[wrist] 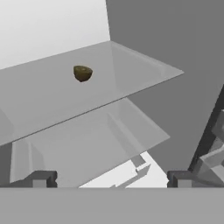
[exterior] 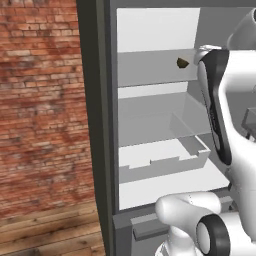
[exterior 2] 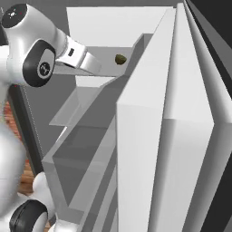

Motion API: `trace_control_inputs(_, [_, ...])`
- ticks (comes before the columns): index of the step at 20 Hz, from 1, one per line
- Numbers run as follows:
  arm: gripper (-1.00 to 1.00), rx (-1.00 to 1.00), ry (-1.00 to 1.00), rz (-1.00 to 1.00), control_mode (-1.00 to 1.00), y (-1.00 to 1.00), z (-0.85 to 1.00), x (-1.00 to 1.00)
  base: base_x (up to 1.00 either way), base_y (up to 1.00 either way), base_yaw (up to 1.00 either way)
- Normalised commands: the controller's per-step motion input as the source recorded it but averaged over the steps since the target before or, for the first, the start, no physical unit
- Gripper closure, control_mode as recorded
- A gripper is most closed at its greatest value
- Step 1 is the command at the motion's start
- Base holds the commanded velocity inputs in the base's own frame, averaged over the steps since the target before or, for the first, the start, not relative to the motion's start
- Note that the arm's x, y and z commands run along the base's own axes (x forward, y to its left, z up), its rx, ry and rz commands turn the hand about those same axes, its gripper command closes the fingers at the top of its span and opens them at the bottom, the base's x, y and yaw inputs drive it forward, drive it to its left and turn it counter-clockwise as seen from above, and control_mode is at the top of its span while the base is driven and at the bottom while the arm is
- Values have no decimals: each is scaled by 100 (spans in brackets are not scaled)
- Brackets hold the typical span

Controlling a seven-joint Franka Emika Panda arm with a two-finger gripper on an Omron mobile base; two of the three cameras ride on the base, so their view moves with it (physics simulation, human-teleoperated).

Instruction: Pick up both kiwis from the fridge and place them inside the tupperware on the counter.

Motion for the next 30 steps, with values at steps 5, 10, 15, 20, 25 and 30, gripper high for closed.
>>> trace_control_inputs(5, [-100, 0, 0, 0, -100, -8, -12, 63, 0, 0, 0])
trace_control_inputs(10, [-100, 0, 3, 0, -100, -7, -11, 58, 0, 0, 0])
trace_control_inputs(15, [-100, 0, 2, 0, -100, -5, -13, 49, 0, 0, 0])
trace_control_inputs(20, [-100, 0, 9, 0, -100, -7, -5, 49, 0, 0, 0])
trace_control_inputs(25, [-100, 0, 3, 0, -100, -7, 0, 46, 0, 0, 0])
trace_control_inputs(30, [-100, 0, 0, 0, -100, -6, -1, 40, 0, 0, 0])
